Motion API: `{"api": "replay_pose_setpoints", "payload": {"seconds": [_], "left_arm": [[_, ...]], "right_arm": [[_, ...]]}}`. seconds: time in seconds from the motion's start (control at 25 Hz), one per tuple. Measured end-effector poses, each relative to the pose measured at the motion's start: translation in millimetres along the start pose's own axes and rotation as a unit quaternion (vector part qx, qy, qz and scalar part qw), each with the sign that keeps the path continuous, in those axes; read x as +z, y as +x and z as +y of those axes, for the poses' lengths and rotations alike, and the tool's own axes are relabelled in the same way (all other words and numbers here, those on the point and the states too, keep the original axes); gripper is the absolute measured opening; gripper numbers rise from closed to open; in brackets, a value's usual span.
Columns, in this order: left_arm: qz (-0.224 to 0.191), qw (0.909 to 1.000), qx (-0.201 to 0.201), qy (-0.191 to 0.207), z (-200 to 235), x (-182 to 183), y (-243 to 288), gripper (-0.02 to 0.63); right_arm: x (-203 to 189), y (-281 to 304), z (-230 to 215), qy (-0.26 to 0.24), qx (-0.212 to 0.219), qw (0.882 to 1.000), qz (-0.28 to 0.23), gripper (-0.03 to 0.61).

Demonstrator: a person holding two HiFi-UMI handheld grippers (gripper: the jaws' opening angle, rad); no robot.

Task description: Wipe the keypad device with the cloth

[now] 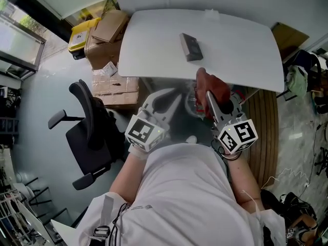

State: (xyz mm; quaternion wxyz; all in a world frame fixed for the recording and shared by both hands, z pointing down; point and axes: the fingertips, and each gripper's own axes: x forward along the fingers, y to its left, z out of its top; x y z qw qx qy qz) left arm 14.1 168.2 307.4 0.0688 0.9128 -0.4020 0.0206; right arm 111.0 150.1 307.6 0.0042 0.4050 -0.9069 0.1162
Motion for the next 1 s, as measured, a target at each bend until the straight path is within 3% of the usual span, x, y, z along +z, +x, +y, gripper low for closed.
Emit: {"api": "replay_pose_setpoints", "payload": {"seconds": [1.0], "left_arm": [[-0.013,0.9996,-0.025,0.001,32.0,9.2,-9.0,0.049]], "right_arm": [[4.7,14.0,1.9,-0.01,-0.045,0.999,-0.003,0.052]]}}
